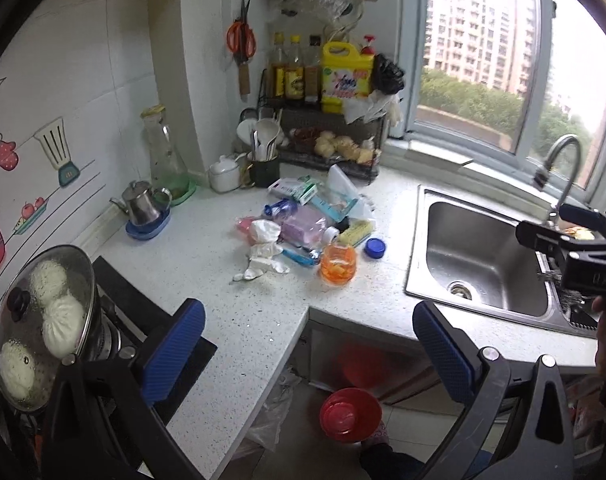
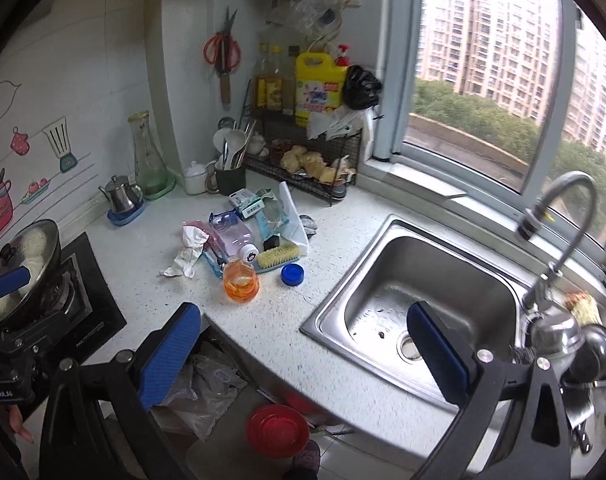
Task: Collect trash
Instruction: 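Move the right tool to the blue plastic lid and close on it, then grasp the orange jar with the left tool while the right tool holds the blue lid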
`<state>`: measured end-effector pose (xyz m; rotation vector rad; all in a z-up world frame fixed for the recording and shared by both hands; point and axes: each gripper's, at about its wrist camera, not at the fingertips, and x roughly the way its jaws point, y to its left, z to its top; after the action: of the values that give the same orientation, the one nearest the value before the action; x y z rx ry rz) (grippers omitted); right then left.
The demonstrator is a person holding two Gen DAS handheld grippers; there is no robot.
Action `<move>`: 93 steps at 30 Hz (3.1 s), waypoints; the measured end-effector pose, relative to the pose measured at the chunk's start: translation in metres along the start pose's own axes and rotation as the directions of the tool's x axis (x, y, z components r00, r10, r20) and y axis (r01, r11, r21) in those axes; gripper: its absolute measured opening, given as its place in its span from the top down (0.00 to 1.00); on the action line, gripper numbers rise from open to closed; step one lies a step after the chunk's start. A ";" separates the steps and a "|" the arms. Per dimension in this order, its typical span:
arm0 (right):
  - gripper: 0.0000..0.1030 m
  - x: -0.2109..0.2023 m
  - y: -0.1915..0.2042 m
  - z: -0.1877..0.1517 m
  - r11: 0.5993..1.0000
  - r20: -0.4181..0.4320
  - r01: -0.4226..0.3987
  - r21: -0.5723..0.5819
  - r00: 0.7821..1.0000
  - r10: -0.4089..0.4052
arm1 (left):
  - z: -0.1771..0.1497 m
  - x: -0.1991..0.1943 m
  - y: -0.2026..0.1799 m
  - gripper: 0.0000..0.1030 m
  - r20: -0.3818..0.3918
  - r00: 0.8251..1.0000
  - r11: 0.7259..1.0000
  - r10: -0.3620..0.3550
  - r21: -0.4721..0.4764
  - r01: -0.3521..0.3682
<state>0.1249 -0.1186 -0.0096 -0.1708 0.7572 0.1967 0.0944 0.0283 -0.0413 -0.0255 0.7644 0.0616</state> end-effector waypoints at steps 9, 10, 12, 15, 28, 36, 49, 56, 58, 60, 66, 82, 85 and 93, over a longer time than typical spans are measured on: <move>0.00 0.115 -0.010 0.033 0.981 -0.184 -0.137 -0.137 0.977 0.111 | 0.026 0.074 -0.011 0.00 -0.115 0.992 0.993 0.054 -0.097 -0.065; 0.00 0.129 -0.011 0.035 0.977 -0.209 -0.153 -0.146 0.970 0.121 | 0.029 0.083 -0.014 0.00 -0.128 0.990 0.992 0.063 -0.101 -0.076; 0.00 0.156 -0.014 0.035 0.969 -0.261 -0.192 -0.158 0.954 0.147 | 0.033 0.103 -0.017 0.00 -0.161 0.983 0.989 0.084 -0.107 -0.102; 0.03 0.195 -0.017 0.036 0.958 -0.331 -0.231 -0.170 0.929 0.166 | 0.035 0.128 -0.018 0.00 -0.216 0.972 0.984 0.090 -0.130 -0.120; 0.24 0.296 -0.019 0.031 0.917 -0.508 -0.337 -0.211 0.840 0.192 | 0.025 0.205 -0.024 0.00 -0.370 0.925 0.960 0.079 -0.222 -0.171; 0.42 0.316 -0.020 0.038 0.906 -0.543 -0.365 -0.215 0.816 0.200 | 0.020 0.218 -0.018 0.00 -0.419 0.904 0.939 0.092 -0.267 -0.219; 0.57 0.338 -0.025 0.045 0.901 -0.592 -0.409 -0.148 0.766 0.250 | 0.026 0.233 -0.020 0.00 -0.454 0.884 0.941 0.113 -0.237 -0.243; 0.58 0.337 -0.017 0.038 0.890 -0.580 -0.427 -0.162 0.770 0.265 | 0.031 0.243 -0.021 0.00 -0.453 0.884 0.943 0.114 -0.230 -0.240; 0.58 0.329 -0.017 0.032 0.885 -0.578 -0.435 -0.163 0.769 0.272 | 0.032 0.247 -0.023 0.00 -0.452 0.885 0.945 0.113 -0.225 -0.236; 0.58 0.322 -0.019 0.027 0.884 -0.570 -0.434 -0.176 0.776 0.268 | 0.034 0.251 -0.023 0.00 -0.452 0.886 0.948 0.108 -0.221 -0.229; 0.58 0.300 -0.038 0.031 0.884 -0.558 -0.437 -0.167 0.781 0.281 | 0.037 0.271 -0.026 0.00 -0.465 0.880 0.954 0.090 -0.213 -0.210; 0.58 0.276 -0.097 0.027 0.901 -0.554 -0.417 -0.121 0.781 0.287 | 0.046 0.328 -0.044 0.00 -0.504 0.861 0.977 0.066 -0.143 -0.159; 0.58 0.270 -0.103 0.030 0.902 -0.552 -0.419 -0.105 0.779 0.297 | 0.050 0.333 -0.047 0.00 -0.505 0.861 0.980 0.055 -0.138 -0.144; 0.58 0.267 -0.101 0.033 0.893 -0.551 -0.437 -0.107 0.774 0.313 | 0.046 0.357 -0.045 0.00 -0.524 0.850 0.980 0.047 -0.143 -0.142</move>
<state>0.3597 -0.1781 -0.1630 -0.2984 1.3171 0.6477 0.3860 0.0021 -0.2557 -0.1801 1.3043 0.2245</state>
